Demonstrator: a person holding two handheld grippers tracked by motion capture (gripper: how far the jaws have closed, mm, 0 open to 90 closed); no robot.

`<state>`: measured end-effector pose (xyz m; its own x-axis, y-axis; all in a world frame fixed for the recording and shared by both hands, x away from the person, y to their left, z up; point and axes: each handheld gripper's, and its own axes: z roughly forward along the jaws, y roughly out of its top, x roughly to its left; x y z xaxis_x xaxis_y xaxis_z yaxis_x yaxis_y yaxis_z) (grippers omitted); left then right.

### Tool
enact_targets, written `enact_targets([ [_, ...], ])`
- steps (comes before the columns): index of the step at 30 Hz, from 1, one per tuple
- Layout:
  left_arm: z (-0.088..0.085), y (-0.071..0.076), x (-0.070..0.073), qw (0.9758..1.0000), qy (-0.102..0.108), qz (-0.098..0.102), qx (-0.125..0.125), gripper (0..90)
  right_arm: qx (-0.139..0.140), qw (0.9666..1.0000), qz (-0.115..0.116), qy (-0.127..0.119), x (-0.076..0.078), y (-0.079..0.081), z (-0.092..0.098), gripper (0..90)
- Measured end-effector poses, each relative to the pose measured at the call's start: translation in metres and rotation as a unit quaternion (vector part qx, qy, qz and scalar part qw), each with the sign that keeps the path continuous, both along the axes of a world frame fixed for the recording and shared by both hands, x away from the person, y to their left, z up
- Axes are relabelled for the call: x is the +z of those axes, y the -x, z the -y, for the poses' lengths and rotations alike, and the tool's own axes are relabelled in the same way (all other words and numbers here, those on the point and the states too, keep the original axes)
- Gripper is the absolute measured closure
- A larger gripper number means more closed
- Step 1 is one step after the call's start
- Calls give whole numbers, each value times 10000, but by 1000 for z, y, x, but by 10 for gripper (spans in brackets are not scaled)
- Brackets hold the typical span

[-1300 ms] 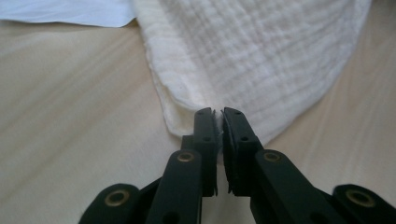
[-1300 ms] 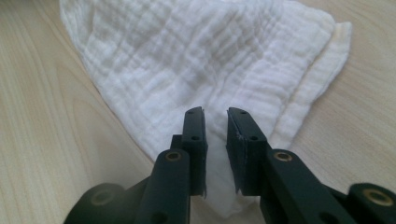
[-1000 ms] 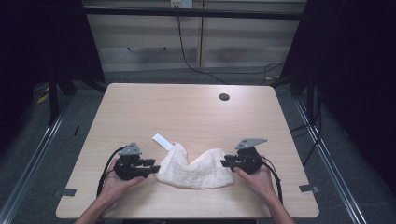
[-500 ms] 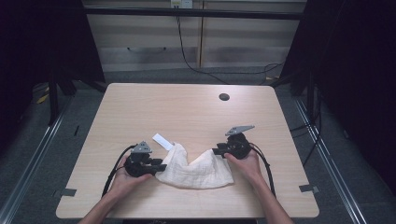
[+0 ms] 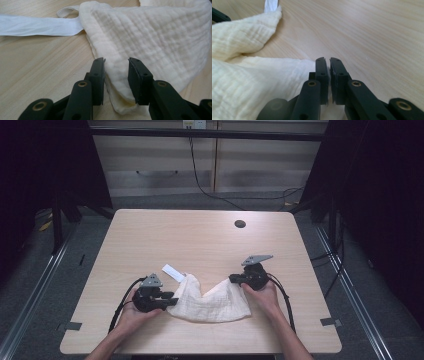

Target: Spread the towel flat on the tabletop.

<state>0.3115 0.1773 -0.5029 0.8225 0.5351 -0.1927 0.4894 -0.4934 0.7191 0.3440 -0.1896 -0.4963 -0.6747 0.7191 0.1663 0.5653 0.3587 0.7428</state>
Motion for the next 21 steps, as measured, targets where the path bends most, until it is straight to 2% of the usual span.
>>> enact_targets([
  [3,-1,1,0,10000,-8,-7,-6,658,-27,9999,35,-104,4,1,2,856],
  [4,0,4,1,10000,-56,-43,3,658,-20,9996,90,-275,9,3,4,860],
  [6,0,6,2,9999,-91,-36,-54,658,6,9992,126,-370,13,5,5,862],
  [8,1,15,4,9997,-138,-100,-180,658,53,9992,124,-387,17,9,4,864],
  [11,-2,17,8,9998,-79,-97,-181,657,113,9990,150,-395,20,13,5,865],
  [14,-9,7,18,9998,180,-16,33,639,119,9991,129,-398,21,13,5,865],
  [16,-13,-6,28,9991,341,108,216,630,139,9992,102,-362,20,13,6,865],
  [18,-14,-11,30,9989,401,135,179,700,139,9993,97,-332,19,12,6,865],
  [19,-14,-18,33,9986,461,155,194,705,84,9993,66,-371,17,13,8,865],
  [20,-13,-31,37,9968,689,107,393,705,77,9993,51,-371,16,12,8,865],
  [21,-13,-31,37,9968,689,107,393,705,77,9993,51,-371,16,12,8,865],
])
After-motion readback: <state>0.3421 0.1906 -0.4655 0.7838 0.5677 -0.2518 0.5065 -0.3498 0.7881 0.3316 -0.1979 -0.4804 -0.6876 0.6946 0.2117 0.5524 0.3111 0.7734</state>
